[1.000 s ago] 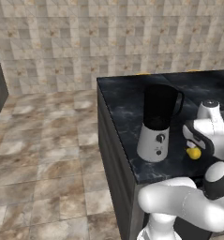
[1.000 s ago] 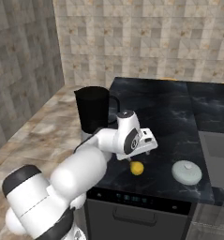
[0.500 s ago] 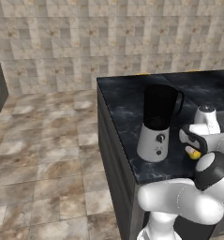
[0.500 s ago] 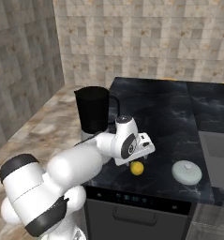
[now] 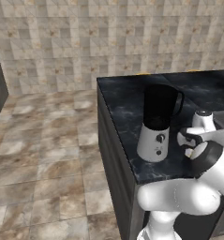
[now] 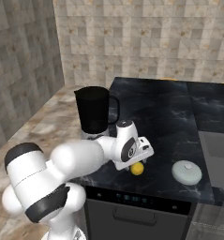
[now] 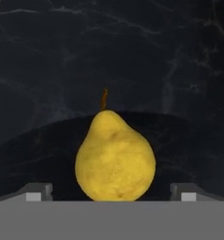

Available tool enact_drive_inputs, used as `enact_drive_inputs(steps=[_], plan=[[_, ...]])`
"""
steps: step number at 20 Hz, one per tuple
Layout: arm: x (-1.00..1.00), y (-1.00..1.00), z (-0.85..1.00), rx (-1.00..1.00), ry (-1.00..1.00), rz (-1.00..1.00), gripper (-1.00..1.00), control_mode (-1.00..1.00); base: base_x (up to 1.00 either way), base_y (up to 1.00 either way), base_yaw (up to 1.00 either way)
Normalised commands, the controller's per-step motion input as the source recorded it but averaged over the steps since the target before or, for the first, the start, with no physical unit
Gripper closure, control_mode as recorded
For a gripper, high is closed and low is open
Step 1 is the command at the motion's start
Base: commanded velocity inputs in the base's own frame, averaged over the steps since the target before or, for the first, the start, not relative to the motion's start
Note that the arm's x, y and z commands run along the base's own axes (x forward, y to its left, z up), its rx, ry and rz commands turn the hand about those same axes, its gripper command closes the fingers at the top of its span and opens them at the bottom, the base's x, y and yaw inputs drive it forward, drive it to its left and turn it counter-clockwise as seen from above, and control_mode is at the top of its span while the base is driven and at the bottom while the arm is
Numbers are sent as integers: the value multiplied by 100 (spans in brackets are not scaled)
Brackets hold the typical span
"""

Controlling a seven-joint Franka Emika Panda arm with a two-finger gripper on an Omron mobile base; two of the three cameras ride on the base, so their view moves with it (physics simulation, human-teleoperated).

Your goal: Open the blender lid, put the pear in the blender, close the lid, and start the blender.

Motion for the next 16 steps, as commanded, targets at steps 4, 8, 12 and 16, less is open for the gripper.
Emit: enact_drive_inputs(steps=[4, 8, 12, 16], plan=[[12, 0, -21, 0, 1, 4, -100, -100, 0, 0, 0], [6, 0, -32, 0, 3, 4, -100, -100, 0, 0, 0], [12, 0, -25, 0, 1, 4, -100, -100, 0, 0, 0], [2, 0, -23, 0, 0, 4, 100, -100, 0, 0, 0]])
